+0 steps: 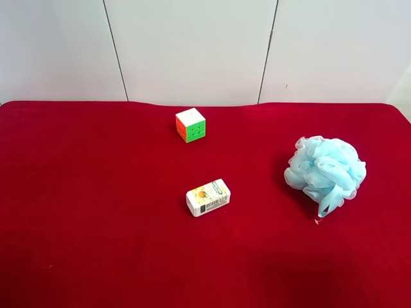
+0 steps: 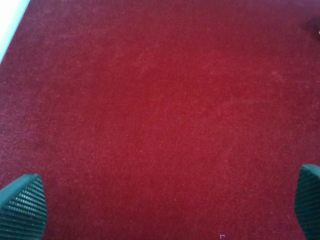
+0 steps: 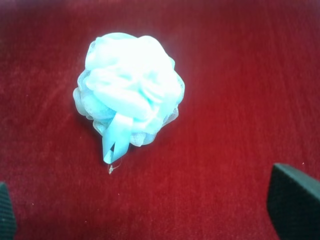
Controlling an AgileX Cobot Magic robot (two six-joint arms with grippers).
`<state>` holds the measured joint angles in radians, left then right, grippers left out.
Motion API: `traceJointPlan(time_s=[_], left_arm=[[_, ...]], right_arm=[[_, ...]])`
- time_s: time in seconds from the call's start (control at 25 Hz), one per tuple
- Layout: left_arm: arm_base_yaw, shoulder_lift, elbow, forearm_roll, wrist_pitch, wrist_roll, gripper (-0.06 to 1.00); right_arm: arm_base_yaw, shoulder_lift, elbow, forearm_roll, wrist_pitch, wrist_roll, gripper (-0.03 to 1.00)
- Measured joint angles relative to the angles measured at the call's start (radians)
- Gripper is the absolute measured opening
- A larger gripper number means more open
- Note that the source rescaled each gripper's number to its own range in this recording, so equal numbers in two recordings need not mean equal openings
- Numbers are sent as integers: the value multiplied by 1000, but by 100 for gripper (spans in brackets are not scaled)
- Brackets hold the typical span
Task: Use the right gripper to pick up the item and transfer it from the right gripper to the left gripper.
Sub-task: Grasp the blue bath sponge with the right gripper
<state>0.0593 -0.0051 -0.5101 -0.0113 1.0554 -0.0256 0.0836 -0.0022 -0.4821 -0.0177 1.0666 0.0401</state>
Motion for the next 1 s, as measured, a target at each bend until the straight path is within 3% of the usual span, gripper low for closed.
traceJointPlan(time_s=[1.0], left_arm=[[0,0,0,0,0,0,100]], right_arm=[[0,0,0,1,0,0,100]])
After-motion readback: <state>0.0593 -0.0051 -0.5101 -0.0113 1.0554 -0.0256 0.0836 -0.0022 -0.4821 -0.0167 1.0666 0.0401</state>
